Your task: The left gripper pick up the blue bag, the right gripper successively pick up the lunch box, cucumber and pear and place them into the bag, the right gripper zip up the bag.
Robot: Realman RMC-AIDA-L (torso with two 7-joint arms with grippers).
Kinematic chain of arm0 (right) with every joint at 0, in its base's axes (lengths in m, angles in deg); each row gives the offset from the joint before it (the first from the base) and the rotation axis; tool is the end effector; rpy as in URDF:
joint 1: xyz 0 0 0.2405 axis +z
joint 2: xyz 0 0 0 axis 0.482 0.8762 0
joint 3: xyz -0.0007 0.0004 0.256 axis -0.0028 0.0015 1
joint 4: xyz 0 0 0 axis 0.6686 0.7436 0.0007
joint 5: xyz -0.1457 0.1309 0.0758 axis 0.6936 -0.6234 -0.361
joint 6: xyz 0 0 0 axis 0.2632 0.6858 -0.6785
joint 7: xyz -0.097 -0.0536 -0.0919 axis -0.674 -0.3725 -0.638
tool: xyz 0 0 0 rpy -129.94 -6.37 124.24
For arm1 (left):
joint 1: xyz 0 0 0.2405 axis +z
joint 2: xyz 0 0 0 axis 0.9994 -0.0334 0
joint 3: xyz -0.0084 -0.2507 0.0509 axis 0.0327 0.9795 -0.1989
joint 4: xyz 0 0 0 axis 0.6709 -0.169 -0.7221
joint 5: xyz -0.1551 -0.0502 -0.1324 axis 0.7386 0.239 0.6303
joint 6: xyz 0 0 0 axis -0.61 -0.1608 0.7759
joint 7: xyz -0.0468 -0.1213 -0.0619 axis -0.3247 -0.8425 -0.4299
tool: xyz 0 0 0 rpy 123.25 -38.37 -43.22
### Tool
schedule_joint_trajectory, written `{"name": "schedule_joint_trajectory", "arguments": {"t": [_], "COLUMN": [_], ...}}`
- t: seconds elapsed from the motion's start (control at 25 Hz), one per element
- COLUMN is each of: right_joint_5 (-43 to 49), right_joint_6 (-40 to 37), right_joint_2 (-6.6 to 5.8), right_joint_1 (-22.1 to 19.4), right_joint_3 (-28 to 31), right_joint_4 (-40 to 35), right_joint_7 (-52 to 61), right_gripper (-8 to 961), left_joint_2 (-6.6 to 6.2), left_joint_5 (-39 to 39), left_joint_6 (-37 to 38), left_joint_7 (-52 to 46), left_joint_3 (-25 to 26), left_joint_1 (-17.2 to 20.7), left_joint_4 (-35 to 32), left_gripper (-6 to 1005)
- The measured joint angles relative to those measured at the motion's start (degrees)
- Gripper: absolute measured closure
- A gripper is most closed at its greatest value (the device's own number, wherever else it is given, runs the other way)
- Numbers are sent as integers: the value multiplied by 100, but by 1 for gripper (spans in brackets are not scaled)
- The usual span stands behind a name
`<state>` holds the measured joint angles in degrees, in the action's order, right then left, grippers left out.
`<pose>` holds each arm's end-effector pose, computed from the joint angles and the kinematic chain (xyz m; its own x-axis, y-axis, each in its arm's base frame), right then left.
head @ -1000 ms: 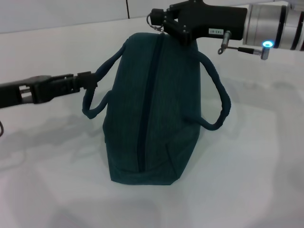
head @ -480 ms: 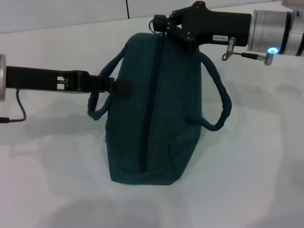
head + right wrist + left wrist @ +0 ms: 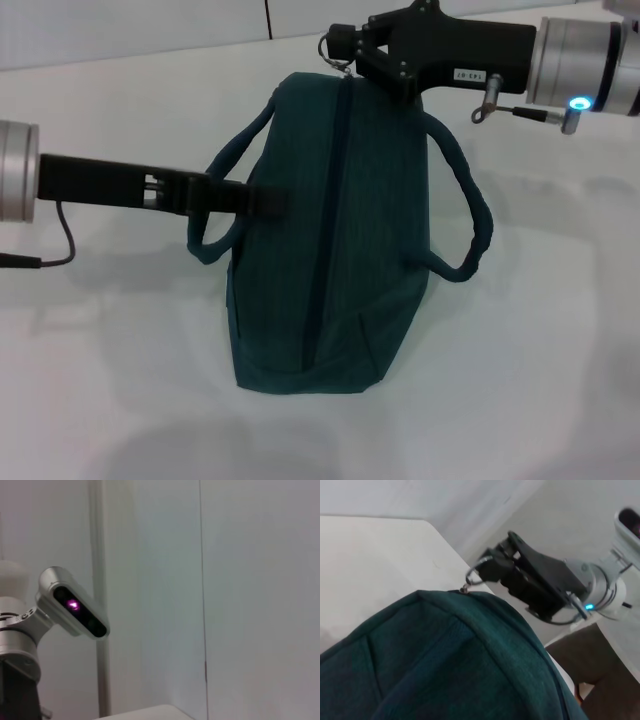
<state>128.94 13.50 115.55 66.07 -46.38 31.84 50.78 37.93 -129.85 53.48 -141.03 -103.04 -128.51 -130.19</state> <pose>0.1770 0.3978 0.0180 0.7593 -0.0023 -0.6507 -0.2861 -0.8993 -0.3307 -0.1630 0.3546 0.0090 0.6224 0.7390 0.2579 0.6864 -0.6737 0.2739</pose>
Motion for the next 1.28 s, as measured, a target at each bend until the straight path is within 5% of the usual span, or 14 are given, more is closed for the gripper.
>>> {"name": "schedule_joint_trajectory", "arguments": {"t": [0.84,1.28], "right_joint_5": [98,129], "right_joint_6": [730,742], "right_joint_2": [-15,-3], "right_joint_1": [65,36], "right_joint_3": [-61,-67], "right_joint_4": [120,401], "right_joint_7": [-367,-468], "right_gripper": [804,800], "left_joint_2": [-41,-7], "left_joint_5": [-5,40], "left_joint_6": [533,538], "left_joint_7": [925,1013], "left_joint_3": [-75,-27], "left_joint_1": [33,25], "left_joint_4": [219,363], "left_gripper": [923,917]}}
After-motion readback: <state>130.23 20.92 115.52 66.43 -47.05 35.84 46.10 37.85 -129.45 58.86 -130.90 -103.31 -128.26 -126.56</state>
